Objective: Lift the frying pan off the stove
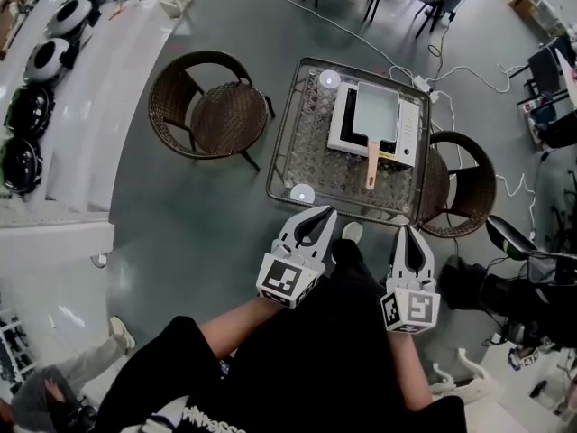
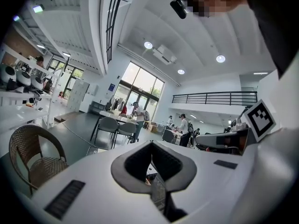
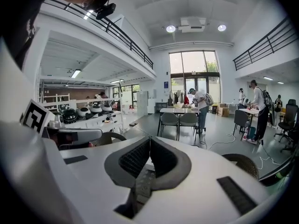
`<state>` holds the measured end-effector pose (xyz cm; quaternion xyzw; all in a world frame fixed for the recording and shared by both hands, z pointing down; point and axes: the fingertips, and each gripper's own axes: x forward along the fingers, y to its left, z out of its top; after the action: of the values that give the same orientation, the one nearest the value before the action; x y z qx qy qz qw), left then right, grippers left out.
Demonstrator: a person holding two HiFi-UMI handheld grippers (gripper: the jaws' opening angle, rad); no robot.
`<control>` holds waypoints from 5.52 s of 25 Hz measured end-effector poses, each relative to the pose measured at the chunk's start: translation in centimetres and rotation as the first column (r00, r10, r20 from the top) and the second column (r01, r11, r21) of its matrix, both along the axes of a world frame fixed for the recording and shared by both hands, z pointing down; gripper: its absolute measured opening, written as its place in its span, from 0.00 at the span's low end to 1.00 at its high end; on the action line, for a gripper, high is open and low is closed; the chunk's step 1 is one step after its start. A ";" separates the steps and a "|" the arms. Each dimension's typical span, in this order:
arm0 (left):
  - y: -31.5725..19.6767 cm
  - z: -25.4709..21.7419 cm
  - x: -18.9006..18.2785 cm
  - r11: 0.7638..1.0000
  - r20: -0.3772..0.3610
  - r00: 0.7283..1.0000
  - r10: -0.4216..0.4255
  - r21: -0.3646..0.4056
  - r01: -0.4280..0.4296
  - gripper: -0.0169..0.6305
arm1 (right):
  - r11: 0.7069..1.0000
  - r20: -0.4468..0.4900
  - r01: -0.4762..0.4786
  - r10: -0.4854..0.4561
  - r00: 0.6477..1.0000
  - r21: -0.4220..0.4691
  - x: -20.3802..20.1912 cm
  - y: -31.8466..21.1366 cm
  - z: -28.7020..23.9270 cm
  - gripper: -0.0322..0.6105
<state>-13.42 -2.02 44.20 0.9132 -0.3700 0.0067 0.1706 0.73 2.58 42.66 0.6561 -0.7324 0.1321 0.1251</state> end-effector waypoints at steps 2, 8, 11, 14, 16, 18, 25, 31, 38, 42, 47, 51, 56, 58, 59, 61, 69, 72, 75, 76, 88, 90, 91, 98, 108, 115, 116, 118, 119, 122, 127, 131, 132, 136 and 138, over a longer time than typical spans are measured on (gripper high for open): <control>0.1 -0.2 0.0 1.000 0.000 1.000 -0.004 0.002 0.004 0.05 | 1.000 -0.002 0.010 -0.010 1.000 0.005 0.1 0.0 0.0 0.10; 0.1 0.0 0.7 1.000 0.037 0.999 -0.009 0.009 0.009 0.05 | 0.999 0.056 -0.027 0.026 0.998 0.024 1.2 -1.7 -0.8 0.10; -0.1 -0.2 1.5 0.999 0.078 0.997 -0.012 0.041 0.009 0.05 | 0.999 0.067 -0.016 0.013 0.998 0.044 1.8 -2.8 -1.1 0.10; -1.1 0.2 2.9 1.000 0.091 0.996 -0.007 0.012 0.006 0.05 | 0.999 0.090 -0.021 0.017 0.996 0.047 3.1 -4.1 -1.2 0.10; -2.2 0.4 4.1 1.000 0.093 0.996 -0.009 -0.004 0.009 0.05 | 0.999 0.105 -0.028 0.023 0.994 0.046 4.3 -5.0 -1.3 0.10; -3.3 0.9 5.4 1.000 0.111 0.994 0.003 -0.011 -0.002 0.05 | 0.999 0.114 -0.024 0.020 0.993 0.040 5.4 -6.0 -0.7 0.10; -7.8 2.8 9.6 0.998 0.148 0.989 -0.012 -0.059 0.021 0.05 | 0.998 0.148 -0.060 0.060 0.987 -0.008 10.9 -10.4 1.3 0.10; -10.9 5.6 13.1 0.990 0.208 0.978 0.002 -0.135 0.027 0.05 | 0.998 0.147 -0.057 0.061 0.987 -0.033 14.6 -14.6 2.4 0.10; -14.2 7.8 18.1 0.992 0.298 0.952 0.071 -0.117 -0.037 0.05 | 0.996 0.170 -0.061 0.071 0.983 -0.061 18.2 -18.7 3.9 0.10; -16.1 10.7 19.8 0.986 0.369 0.926 0.084 -0.163 -0.025 0.05 | 0.997 0.180 -0.047 0.059 0.982 -0.067 19.6 -20.7 4.5 0.10; -16.8 15.9 20.2 0.947 0.445 0.891 0.092 -0.317 0.060 0.05 | 0.996 0.206 -0.002 0.022 0.978 -0.094 20.3 -22.3 6.1 0.10; -17.0 17.8 20.9 0.928 0.467 0.878 0.101 -0.362 0.086 0.05 | 0.993 0.225 0.038 -0.011 0.974 -0.114 20.7 -23.1 7.8 0.10; -17.3 20.6 22.0 0.915 0.499 0.855 0.138 -0.395 0.083 0.05 | 0.991 0.234 0.033 -0.001 0.972 -0.132 22.6 -24.4 9.5 0.10; -17.4 21.7 22.2 0.904 0.504 0.851 0.143 -0.417 0.095 0.05 | 0.990 0.230 0.022 0.010 0.973 -0.137 23.8 -24.9 10.2 0.10; -17.4 22.3 22.2 0.895 0.502 0.853 0.143 -0.433 0.105 0.06 | 0.990 0.227 0.019 0.013 0.974 -0.140 24.3 -25.2 10.5 0.10; -17.6 23.5 21.9 0.872 0.489 0.862 0.131 -0.471 0.135 0.16 | 0.989 0.227 0.018 0.016 0.974 -0.147 25.0 -25.6 11.1 0.10; -16.8 27.7 22.6 0.802 0.509 0.840 0.189 -0.574 0.167 0.34 | 0.979 0.243 0.068 -0.020 0.970 -0.190 24.5 -25.5 13.3 0.10; -16.7 29.0 22.5 0.781 0.539 0.821 0.189 -0.590 0.207 0.35 | 0.974 0.252 0.108 -0.056 0.966 -0.197 23.6 -24.9 13.8 0.10; -16.6 30.4 22.3 0.741 0.543 0.815 0.203 -0.629 0.235 0.38 | 0.970 0.264 0.133 -0.077 0.961 -0.202 23.1 -24.5 14.0 0.10; -16.5 30.7 22.4 0.732 0.543 0.813 0.210 -0.638 0.238 0.38 | 0.969 0.268 0.136 -0.078 0.960 -0.205 23.1 -24.4 14.0 0.10; -15.4 34.9 23.7 0.608 0.504 0.790 0.350 -0.763 0.218 0.38 | 0.972 0.273 0.125 -0.067 0.960 -0.200 26.0 -24.5 14.7 0.10; -15.4 35.3 23.8 0.574 0.490 0.796 0.354 -0.786 0.229 0.35 | 0.973 0.272 0.112 -0.054 0.961 -0.203 26.7 -24.7 14.8 0.10; -15.5 35.5 23.8 0.557 0.484 0.803 0.349 -0.796 0.238 0.34 | 0.973 0.271 0.109 -0.051 0.961 -0.203 26.9 -24.7 14.9 0.10; -16.1 36.2 24.3 0.510 0.482 0.799 0.360 -0.818 0.264 0.13 | 0.970 0.273 0.089 -0.025 0.962 -0.226 28.0 -24.9 15.7 0.10; -16.0 36.5 25.0 0.455 0.415 0.828 0.376 -0.862 0.226 0.05 | 0.972 0.252 0.070 -0.011 0.968 -0.225 28.4 -25.7 15.6 0.10; -16.3 36.2 24.8 0.498 0.448 0.820 0.356 -0.834 0.239 0.05 | 0.968 0.240 0.069 -0.010 0.971 -0.240 27.7 -24.8 16.0 0.10; -16.3 36.1 24.8 0.499 0.447 0.823 0.352 -0.833 0.239 0.05 | 0.968 0.238 0.065 -0.005 0.971 -0.244 27.7 -24.6 16.2 0.10; -16.1 35.9 24.7 0.500 0.451 0.822 0.348 -0.831 0.244 0.05 | 0.966 0.232 0.060 0.000 0.973 -0.253 27.7 -24.1 16.4 0.10; -16.0 35.8 24.6 0.500 0.453 0.821 0.346 -0.830 0.248 0.05 | 0.965 0.227 0.060 0.000 0.974 -0.257 27.7 -23.9 16.5 0.10; -15.5 35.5 24.2 0.505 0.458 0.822 0.337 -0.825 0.253 0.05 | 0.963 0.201 0.060 -0.006 0.980 -0.263 27.7 -23.1 17.0 0.10; -15.0 34.2 22.8 0.528 0.464 0.827 0.317 -0.811 0.253 0.05 | 0.960 0.183 0.049 0.003 0.983 -0.277 27.2 -21.4 17.1 0.10; -14.4 31.8 21.9 0.555 0.445 0.852 0.274 -0.797 0.238 0.05 | 0.961 0.184 0.061 -0.010 0.983 -0.269 25.7 -20.0 16.2 0.10; -14.2 31.2 21.7 0.564 0.440 0.858 0.266 -0.793 0.231 0.05 | 0.963 0.183 0.062 -0.013 0.983 -0.262 25.3 -19.7 16.0 0.10; -13.0 28.7 20.6 0.607 0.413 0.879 0.237 -0.769 0.198 0.05 | 0.972 0.184 0.063 -0.021 0.983 -0.227 23.3 -18.6 14.6 0.10; -12.2 27.7 19.9 0.629 0.399 0.890 0.222 -0.756 0.182 0.05 | 0.977 0.166 0.058 -0.024 0.986 -0.203 22.3 -17.9 13.8 0.10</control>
<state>6.48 -14.19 71.91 0.7251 -0.3491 0.3813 0.4549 23.00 -15.30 56.43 0.6111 -0.7358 0.2583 0.1354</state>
